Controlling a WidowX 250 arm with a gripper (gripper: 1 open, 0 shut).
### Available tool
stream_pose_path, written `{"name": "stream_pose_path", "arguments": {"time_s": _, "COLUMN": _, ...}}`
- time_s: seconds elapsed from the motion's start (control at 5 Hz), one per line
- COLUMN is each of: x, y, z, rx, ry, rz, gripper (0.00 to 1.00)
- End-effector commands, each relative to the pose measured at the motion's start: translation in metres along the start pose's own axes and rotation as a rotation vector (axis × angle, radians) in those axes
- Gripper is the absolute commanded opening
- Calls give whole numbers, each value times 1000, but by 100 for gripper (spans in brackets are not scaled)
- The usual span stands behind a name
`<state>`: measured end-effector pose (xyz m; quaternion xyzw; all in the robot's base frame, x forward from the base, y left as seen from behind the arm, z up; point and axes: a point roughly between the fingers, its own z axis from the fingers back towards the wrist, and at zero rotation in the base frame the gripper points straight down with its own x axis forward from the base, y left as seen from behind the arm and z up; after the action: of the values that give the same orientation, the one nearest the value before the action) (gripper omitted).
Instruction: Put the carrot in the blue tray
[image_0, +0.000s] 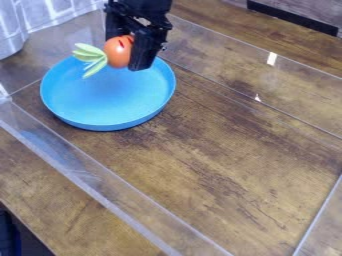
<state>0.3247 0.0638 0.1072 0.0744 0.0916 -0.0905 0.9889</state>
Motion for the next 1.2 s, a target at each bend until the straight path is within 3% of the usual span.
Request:
{"name": "stream_pose_path", "arguments": {"time_s": 0.0, "x": -1, "y": 18, "z": 22, "rx": 27, "ry": -68, "rz": 43, "gripper": 0}}
{"name": "stream_pose_path", "arguments": {"time_s": 1.0, "x": -5, "y": 36, "z": 13, "rx": 36, "ry": -42, "rz": 61, "gripper": 0}}
